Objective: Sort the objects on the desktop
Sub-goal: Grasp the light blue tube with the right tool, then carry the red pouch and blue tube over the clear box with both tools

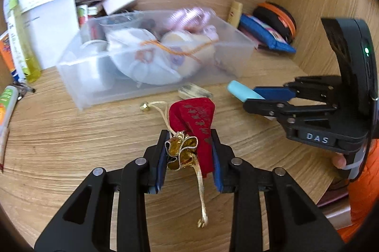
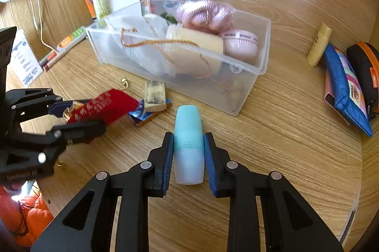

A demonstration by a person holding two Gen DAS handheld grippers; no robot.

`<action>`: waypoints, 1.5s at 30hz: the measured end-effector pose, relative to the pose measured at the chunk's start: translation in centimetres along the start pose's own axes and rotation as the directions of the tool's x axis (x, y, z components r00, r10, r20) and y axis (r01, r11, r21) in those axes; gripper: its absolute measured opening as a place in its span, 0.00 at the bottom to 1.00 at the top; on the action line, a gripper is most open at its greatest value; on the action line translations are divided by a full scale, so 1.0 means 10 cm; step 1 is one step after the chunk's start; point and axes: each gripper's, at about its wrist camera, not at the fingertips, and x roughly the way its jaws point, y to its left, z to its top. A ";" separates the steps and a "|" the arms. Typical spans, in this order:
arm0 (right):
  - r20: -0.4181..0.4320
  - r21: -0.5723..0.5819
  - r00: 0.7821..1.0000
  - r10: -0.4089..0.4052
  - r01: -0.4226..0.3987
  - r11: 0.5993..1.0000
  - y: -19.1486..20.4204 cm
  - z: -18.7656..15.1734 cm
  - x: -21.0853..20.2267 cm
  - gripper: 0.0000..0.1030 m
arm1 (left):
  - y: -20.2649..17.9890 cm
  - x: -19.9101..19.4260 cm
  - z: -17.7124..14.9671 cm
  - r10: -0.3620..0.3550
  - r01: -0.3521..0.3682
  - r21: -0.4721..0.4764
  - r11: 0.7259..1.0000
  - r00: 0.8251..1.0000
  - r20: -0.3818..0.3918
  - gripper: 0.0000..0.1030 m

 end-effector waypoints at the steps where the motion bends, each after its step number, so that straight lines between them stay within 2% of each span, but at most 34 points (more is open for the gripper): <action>1: 0.011 0.002 1.000 0.002 -0.002 1.000 0.01 0.01 -0.04 0.22 | 0.03 -0.03 0.01 0.001 -0.001 -0.006 1.000 1.000 0.007 0.31; 13: 0.114 -0.014 0.993 -0.022 0.023 1.000 0.11 0.12 -0.41 0.22 | 0.20 -0.32 0.13 0.055 -0.053 -0.028 0.998 0.993 0.103 0.31; 23: 0.196 -0.018 0.980 -0.024 0.028 0.999 0.04 0.33 -0.55 0.22 | 0.40 -0.65 0.38 0.133 -0.123 -0.057 0.991 0.967 0.216 0.31; 32: 0.257 -0.001 0.965 -0.047 0.049 0.999 -0.08 0.59 -0.61 0.22 | 0.58 -0.76 0.68 0.177 -0.162 -0.076 0.984 0.941 0.290 0.31; 38: 0.272 0.008 0.961 -0.053 0.053 0.999 -0.14 0.74 -0.55 0.22 | 0.68 -0.70 0.89 0.179 -0.164 -0.075 0.984 0.934 0.309 0.31; 45: 0.276 0.020 0.961 -0.037 0.033 0.999 -0.17 0.89 -0.44 0.22 | 0.72 -0.53 1.06 0.170 -0.158 -0.063 0.985 0.940 0.297 0.31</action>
